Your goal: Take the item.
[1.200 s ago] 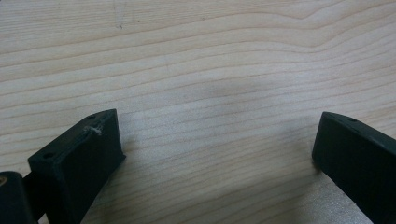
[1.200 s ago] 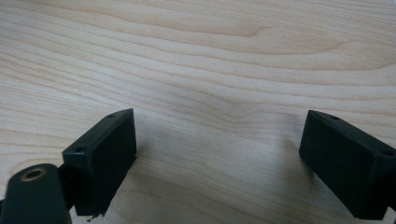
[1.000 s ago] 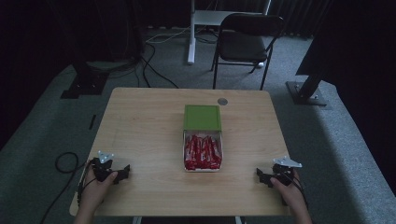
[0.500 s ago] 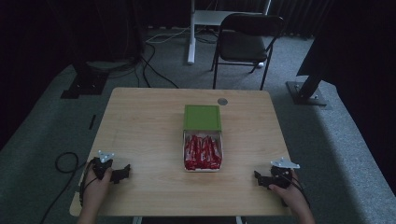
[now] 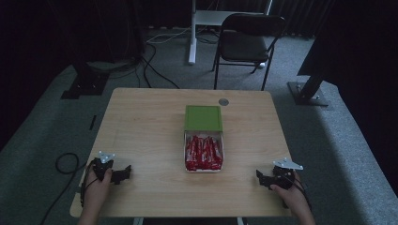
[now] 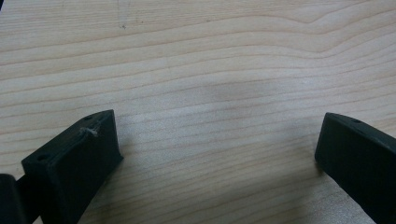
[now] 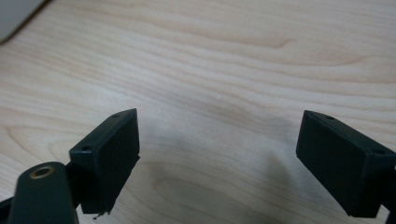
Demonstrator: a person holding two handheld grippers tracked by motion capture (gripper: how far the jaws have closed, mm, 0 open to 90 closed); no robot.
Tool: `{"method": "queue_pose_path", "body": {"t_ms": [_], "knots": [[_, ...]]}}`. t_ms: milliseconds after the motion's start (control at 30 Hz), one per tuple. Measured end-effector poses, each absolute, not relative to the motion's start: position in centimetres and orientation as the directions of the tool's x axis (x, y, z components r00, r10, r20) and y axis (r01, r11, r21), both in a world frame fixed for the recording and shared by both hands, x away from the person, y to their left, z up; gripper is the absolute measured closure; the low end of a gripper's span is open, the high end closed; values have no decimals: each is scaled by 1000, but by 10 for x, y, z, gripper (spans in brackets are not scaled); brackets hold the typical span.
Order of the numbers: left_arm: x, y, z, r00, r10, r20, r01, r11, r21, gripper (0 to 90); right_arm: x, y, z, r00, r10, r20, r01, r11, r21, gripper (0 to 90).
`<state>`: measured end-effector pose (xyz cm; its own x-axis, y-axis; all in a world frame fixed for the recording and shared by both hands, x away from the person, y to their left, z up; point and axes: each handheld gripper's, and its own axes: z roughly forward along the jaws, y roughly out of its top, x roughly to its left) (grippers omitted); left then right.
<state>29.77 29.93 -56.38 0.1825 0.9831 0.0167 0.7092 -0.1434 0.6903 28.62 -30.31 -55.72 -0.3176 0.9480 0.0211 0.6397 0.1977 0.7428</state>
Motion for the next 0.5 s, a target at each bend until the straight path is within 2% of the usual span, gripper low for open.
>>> {"method": "queue_pose_path", "body": {"t_ms": [500], "knots": [[298,299,-564,182,983,17,709,-143,690,4,289,-277,-511,-328,944,27,575,177,799,149]]}}
